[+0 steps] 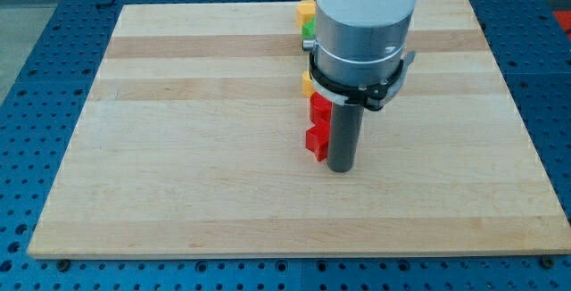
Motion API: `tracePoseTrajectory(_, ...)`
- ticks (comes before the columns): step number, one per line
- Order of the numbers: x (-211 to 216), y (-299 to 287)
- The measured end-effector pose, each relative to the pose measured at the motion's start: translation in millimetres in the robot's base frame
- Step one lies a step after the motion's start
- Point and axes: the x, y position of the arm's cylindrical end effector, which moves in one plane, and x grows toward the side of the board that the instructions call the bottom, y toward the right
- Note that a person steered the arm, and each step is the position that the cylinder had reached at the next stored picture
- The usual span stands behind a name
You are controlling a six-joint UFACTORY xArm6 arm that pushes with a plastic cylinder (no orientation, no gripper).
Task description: Slide blue cube closer to yellow heart
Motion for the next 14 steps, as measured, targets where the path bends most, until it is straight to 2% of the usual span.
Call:
tracePoseTrajectory(2,-12,1)
tracePoseTrajectory(3,-22,27)
tracePoseTrajectory(4,-52,46)
tracePoseTrajectory(6,-90,47)
tracePoseTrajectory(9,-109,56)
tracePoseTrajectory(10,-129,69)
tracePoseTrajectory(14,-123,41)
